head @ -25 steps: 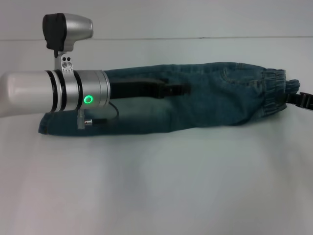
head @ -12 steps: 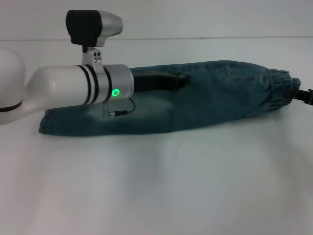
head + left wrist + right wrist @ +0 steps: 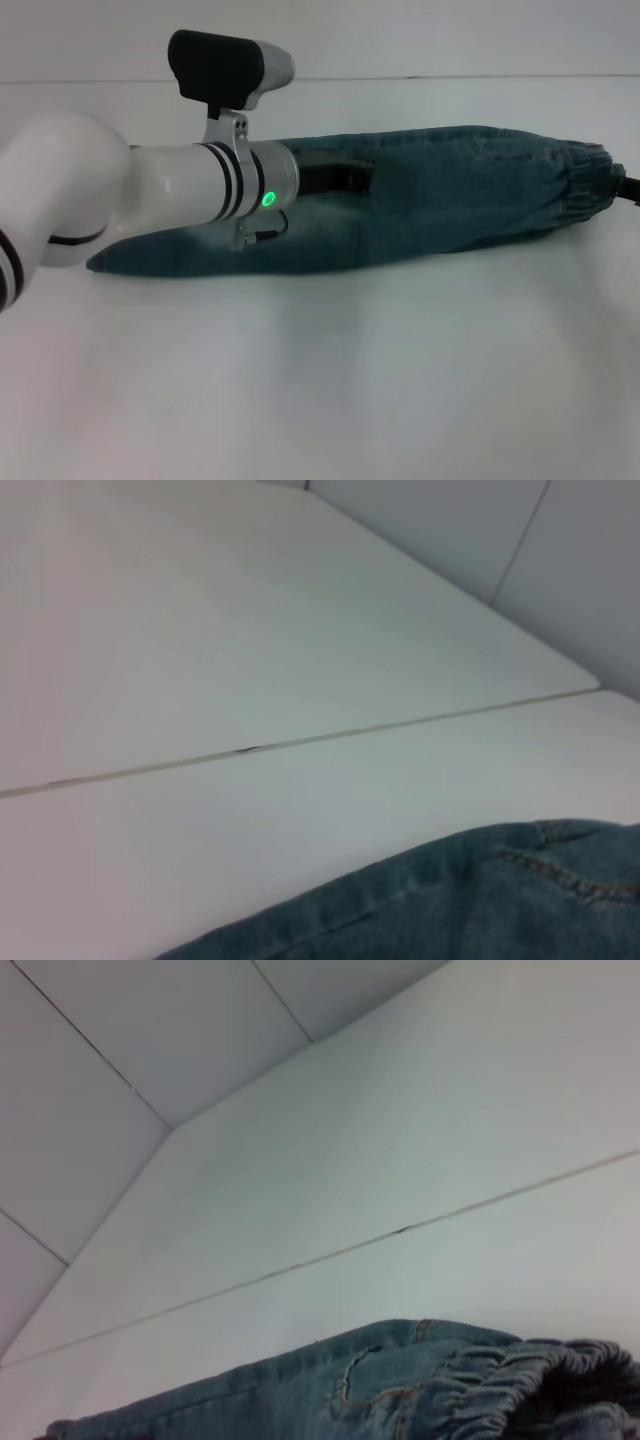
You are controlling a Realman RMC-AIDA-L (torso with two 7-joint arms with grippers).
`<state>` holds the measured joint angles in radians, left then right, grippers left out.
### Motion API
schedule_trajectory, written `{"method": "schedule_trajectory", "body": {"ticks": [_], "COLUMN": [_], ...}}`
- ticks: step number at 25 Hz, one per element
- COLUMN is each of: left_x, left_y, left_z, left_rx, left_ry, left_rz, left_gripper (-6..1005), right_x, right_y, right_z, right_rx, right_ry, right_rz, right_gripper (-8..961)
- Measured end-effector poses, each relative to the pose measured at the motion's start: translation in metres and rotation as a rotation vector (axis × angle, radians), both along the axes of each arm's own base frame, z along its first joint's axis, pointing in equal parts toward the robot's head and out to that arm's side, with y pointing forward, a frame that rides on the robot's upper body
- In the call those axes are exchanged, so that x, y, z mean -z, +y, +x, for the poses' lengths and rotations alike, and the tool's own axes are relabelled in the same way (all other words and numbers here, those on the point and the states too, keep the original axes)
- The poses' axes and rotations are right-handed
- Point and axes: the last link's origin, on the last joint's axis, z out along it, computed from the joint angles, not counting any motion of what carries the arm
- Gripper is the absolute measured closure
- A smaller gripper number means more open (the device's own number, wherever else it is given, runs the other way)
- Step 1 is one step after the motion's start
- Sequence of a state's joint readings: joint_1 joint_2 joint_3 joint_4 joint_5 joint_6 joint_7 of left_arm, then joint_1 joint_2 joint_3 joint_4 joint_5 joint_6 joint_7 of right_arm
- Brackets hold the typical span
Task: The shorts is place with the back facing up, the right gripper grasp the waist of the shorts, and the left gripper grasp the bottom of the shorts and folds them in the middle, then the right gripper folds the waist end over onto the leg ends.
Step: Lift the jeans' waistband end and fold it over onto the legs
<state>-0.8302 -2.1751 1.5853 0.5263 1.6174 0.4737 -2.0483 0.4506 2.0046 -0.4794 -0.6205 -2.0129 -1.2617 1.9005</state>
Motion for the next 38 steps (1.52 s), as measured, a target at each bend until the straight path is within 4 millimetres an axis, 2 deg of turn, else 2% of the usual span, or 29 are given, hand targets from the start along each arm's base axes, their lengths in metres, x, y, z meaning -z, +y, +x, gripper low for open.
{"method": "schedule_trajectory", "body": {"ticks": [11, 18, 28, 38], "left_x": [0.013, 0.023, 0.03, 0.043], "left_y": [-0.003, -0.007, -0.014, -0.026], "left_z": [-0.002, 0.0, -0.004, 0.009], "left_rx": [-0.007, 0.008, 0.011, 0.039], "left_ry": [0.091, 0.136, 0.16, 0.152], "left_rz": [0.061, 0.037, -0.002, -0.065], "left_gripper": [967, 967, 969, 967], "right_x": [-0.018, -0.035, -0.037, -0.043], "right_y": [0.006, 0.024, 0.05, 0.062], "right_z": [-0.011, -0.043, -0.092, -0.131], "right_rx": [-0.044, -0.132, -0.245, -0.333], "right_ry": [-0.005, -0.01, -0.052, -0.109], "right_rz": [0.036, 0.037, -0.012, -0.027], "right_gripper": [892, 888, 883, 877]}}
